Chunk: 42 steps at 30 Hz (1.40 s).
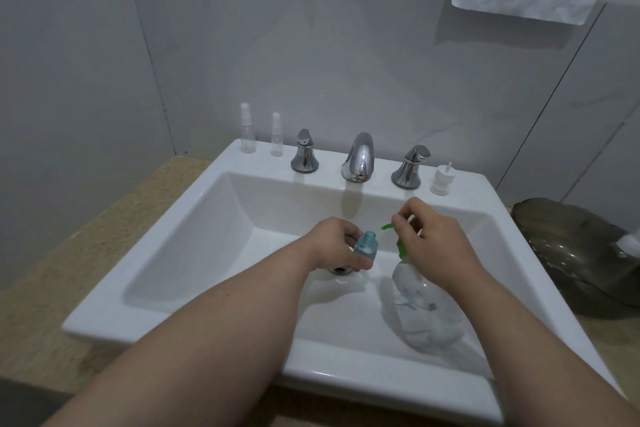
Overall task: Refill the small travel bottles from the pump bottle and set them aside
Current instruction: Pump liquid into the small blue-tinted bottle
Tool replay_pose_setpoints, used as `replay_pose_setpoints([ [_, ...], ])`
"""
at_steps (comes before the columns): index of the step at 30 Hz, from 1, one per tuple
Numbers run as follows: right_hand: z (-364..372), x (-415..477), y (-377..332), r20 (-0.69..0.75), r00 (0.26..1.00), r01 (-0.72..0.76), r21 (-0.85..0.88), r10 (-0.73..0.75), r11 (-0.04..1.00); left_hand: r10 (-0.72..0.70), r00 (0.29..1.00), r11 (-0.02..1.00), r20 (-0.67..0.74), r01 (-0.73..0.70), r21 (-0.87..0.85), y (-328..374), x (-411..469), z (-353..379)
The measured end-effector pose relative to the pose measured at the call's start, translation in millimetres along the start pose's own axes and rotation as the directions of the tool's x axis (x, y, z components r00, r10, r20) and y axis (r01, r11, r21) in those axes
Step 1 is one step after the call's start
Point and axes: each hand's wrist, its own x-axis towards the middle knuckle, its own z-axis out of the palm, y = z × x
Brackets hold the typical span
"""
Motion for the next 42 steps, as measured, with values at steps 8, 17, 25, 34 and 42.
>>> replay_pose_setpoints([
  [8, 16.5, 12.1, 5.0, -0.035, 0.991, -0.124, 0.100, 0.128, 0.987, 0.019, 1.000, 1.000, -0.004, -0.019, -0.004, 4.4, -1.7, -1.1],
  [17, 16.6, 22.9, 2.6, 0.054, 0.942, -0.327, -0.082, 0.331, 0.942, 0.016, 1.000, 1.000, -0.006, -0.016, -0.023, 7.1, -2.6, -0.9],
  [25, 13.8, 25.9, 1.5, 0.321, 0.818, -0.549, 0.190, 0.477, 0.814, 0.013, 1.000, 1.000, -0.010, -0.013, -0.016, 10.8, -4.1, 0.6],
  [34, 16.8, 30.4, -0.9, 0.240, 0.845, -0.505, 0.064, 0.478, 0.861, 0.009, 1.000, 0.993, -0.008, -0.010, -0.117, 19.4, -10.2, -1.9],
  [42, 19.7, 24.3, -4.9, 0.279, 0.818, -0.497, -0.100, 0.503, 0.862, -0.007, 1.000, 0.995, 0.004, 0.007, -0.103, 19.9, -11.6, -2.9],
])
